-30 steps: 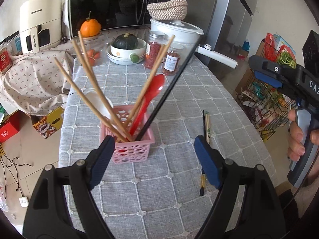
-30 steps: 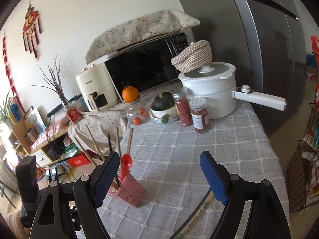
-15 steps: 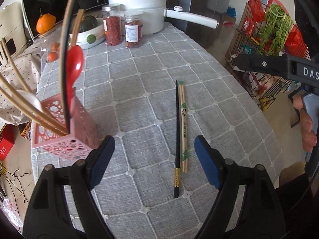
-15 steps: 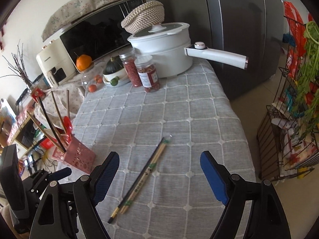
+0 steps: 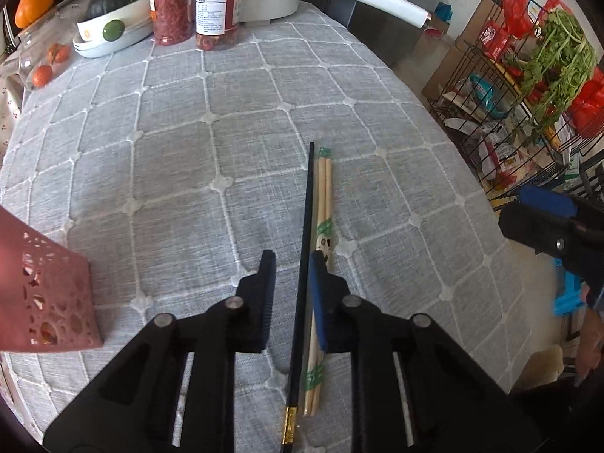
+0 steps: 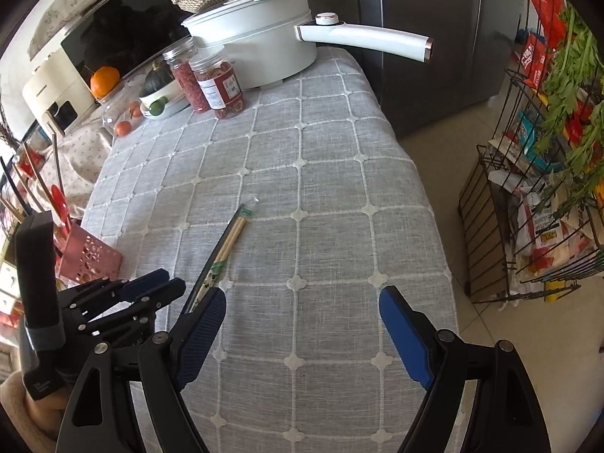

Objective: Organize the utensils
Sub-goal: 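Grasp a black chopstick with the left tool while the right tool grasps a paper-wrapped chopstick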

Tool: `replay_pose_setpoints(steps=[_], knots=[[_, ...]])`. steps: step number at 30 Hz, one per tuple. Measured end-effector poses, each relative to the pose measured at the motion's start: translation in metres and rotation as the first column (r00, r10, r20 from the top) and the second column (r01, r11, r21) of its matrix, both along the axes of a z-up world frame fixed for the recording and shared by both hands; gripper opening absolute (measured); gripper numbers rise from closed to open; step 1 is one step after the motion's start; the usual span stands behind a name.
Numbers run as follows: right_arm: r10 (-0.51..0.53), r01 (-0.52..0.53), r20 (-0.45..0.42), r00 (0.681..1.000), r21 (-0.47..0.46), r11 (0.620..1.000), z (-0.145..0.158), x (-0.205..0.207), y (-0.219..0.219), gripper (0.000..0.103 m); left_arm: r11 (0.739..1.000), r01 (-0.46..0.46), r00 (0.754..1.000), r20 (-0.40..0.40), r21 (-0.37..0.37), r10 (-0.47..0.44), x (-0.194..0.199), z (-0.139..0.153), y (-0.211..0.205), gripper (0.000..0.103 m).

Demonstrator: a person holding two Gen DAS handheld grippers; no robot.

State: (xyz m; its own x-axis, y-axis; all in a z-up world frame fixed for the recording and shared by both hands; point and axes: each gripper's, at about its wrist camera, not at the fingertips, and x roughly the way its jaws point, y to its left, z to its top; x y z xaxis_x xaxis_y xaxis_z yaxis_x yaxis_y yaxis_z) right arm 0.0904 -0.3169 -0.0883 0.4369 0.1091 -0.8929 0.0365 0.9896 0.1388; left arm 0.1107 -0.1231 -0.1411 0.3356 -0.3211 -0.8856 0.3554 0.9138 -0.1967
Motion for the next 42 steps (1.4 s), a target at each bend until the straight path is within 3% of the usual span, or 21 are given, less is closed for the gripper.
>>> replay_pose_setpoints(steps=[8,19,23,35,42], knots=[[-0.023,0.023,0.011,1.0,0.019,1.0,0.003,0.0,-0.007,0.084,1.0,0.016,0.999,-0.048,-0.016,-0.017,0.011,-0.017,-0.01,0.011],[-0.031,0.032,-0.02,0.999,0.025,0.999,-0.004,0.003,-0.005,0.084,0.999,0.034,0.999,0.01,0.031,-0.035,0.015,-0.018,-0.02,0.011],[-0.036,0.037,-0.035,0.999,0.018,0.999,-0.008,0.008,-0.002,0.084,0.998,0.041,0.999,0.01,0.043,-0.041,0.012,-0.015,-0.017,0.007],[-0.063,0.064,-0.062,0.996,0.015,0.998,-0.016,0.021,0.002,0.084,0.994,0.109,0.98,0.166,-0.007,-0.106,-0.04,0.055,0.015,0.007],[-0.053,0.056,-0.1,0.994,0.026,0.998,-0.03,0.034,0.022,0.085,0.995,0.09,0.965,0.25,-0.048,-0.075,-0.065,0.09,0.053,0.007]])
